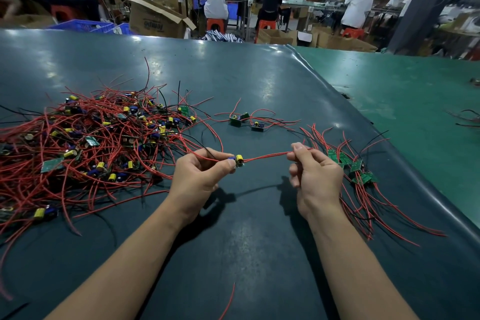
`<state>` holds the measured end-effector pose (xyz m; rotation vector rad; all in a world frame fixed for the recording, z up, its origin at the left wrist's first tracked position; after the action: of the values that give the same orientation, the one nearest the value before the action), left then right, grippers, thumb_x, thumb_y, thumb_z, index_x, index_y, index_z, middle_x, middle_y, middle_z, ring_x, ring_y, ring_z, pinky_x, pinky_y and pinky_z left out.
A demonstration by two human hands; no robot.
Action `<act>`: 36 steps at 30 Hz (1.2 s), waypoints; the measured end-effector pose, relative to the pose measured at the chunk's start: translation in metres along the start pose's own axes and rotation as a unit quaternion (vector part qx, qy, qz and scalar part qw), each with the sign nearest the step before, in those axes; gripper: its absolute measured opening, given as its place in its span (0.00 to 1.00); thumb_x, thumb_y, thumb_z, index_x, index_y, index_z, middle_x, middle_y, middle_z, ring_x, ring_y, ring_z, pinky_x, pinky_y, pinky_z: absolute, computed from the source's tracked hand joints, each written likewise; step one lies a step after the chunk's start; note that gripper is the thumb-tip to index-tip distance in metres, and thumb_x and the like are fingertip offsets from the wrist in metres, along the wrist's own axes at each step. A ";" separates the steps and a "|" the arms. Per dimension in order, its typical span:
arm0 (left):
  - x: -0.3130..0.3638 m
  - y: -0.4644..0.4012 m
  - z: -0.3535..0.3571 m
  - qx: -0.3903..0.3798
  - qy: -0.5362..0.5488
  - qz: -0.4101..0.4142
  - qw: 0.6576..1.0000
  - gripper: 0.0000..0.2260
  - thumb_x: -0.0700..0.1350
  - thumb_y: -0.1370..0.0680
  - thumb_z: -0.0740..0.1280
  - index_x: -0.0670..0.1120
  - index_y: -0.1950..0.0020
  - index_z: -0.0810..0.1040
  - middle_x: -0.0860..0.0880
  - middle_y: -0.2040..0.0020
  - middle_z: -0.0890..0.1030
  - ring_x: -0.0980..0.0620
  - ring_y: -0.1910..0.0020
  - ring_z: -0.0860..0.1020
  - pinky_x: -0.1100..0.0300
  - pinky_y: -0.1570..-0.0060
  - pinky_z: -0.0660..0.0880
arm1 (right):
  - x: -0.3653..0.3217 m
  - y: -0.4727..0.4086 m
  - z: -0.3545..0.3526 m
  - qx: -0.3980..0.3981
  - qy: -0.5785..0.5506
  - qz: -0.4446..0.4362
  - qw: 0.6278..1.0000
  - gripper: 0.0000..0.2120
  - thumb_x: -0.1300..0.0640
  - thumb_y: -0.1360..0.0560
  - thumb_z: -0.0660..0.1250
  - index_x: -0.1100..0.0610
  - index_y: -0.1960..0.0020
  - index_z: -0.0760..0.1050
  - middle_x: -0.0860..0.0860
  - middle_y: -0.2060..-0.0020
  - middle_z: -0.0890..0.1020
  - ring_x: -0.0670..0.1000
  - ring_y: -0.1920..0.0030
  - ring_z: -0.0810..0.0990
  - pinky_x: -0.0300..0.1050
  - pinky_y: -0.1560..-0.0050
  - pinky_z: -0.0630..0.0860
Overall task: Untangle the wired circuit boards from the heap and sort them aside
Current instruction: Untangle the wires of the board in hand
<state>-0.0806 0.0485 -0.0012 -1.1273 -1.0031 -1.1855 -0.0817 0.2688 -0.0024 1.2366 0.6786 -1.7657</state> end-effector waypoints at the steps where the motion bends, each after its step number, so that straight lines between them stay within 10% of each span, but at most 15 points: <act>1: -0.001 0.000 0.000 0.000 0.005 -0.005 1.000 0.04 0.35 0.27 0.73 0.42 0.59 0.82 0.49 0.69 0.81 0.60 0.78 0.68 0.67 0.76 0.63 | 0.001 0.000 0.001 -0.002 -0.012 0.014 1.000 0.08 0.65 0.23 0.68 0.60 0.61 0.75 0.50 0.74 0.81 0.44 0.80 0.70 0.34 0.82 0.62; 18: 0.001 -0.004 -0.008 0.053 0.044 0.027 0.997 0.05 0.35 0.27 0.72 0.45 0.60 0.81 0.50 0.69 0.82 0.61 0.79 0.69 0.69 0.78 0.64 | 0.008 0.010 0.013 -0.074 -0.203 0.168 0.962 0.06 0.64 0.23 0.62 0.57 0.58 0.70 0.56 0.63 0.85 0.43 0.75 0.76 0.31 0.80 0.65; 26: 0.013 0.000 -0.011 0.103 -0.088 0.114 0.984 0.08 0.37 0.27 0.74 0.49 0.60 0.82 0.55 0.66 0.83 0.53 0.65 0.76 0.64 0.63 0.73 | 0.008 0.007 0.010 -0.055 -0.096 0.106 0.988 0.11 0.69 0.22 0.62 0.55 0.56 0.66 0.57 0.65 0.86 0.46 0.77 0.77 0.33 0.80 0.67; 36: 0.006 -0.003 -0.003 0.027 0.011 0.048 0.998 0.04 0.33 0.24 0.68 0.40 0.56 0.81 0.51 0.69 0.81 0.63 0.79 0.71 0.76 0.74 0.66 | 0.020 0.020 0.033 -0.166 -0.046 0.147 0.974 0.07 0.61 0.23 0.67 0.56 0.48 0.81 0.50 0.65 0.85 0.44 0.74 0.76 0.32 0.79 0.68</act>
<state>-0.0829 0.0442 0.0044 -1.1059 -0.9481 -1.0860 -0.0823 0.2254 -0.0086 0.9645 0.6655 -1.3905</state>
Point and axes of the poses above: each hand's wrist, its own y-axis away from the middle knuckle, its own z-axis out of the palm, x = y × z, the point moved 7 cm from there along -y, towards the middle knuckle
